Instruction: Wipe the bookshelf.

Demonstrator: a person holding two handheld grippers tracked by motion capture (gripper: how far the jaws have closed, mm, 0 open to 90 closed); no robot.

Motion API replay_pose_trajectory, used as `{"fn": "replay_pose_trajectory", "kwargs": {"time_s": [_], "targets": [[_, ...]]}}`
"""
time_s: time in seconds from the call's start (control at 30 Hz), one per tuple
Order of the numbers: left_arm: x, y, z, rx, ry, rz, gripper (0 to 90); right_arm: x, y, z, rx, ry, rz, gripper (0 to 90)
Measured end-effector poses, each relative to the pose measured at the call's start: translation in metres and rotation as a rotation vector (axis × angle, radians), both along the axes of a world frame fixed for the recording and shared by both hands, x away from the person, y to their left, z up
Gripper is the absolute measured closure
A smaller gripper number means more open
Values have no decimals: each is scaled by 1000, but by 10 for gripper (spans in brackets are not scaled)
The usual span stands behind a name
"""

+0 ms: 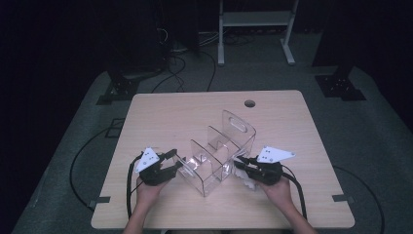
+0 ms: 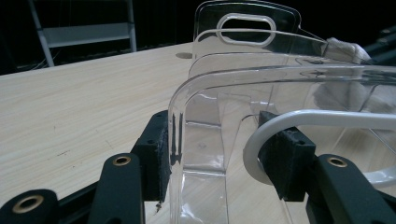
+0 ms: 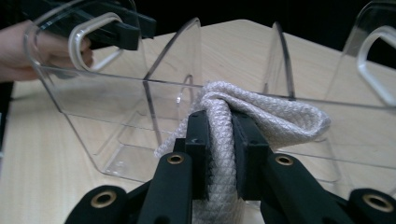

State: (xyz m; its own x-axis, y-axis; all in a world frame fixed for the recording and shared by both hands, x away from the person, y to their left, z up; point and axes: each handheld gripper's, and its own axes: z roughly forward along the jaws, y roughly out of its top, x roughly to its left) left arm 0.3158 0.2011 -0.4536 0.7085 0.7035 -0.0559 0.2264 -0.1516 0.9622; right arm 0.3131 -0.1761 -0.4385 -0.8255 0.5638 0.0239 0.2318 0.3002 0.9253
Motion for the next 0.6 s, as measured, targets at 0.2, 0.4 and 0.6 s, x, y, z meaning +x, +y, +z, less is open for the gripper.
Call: {"fn": "replay_pose_trajectory", "kwargs": {"time_s": [0.2, 0.4, 0.6], "targets": [[0, -2, 0, -3, 1, 1, 477, 2, -2, -1, 32, 34, -35, 777], [0, -2, 0, -4, 3, 5, 477, 1, 2, 1, 7, 10, -31, 778], [1, -1, 0, -5, 5, 9, 477, -14, 23, -1, -5, 1, 60, 778]]}}
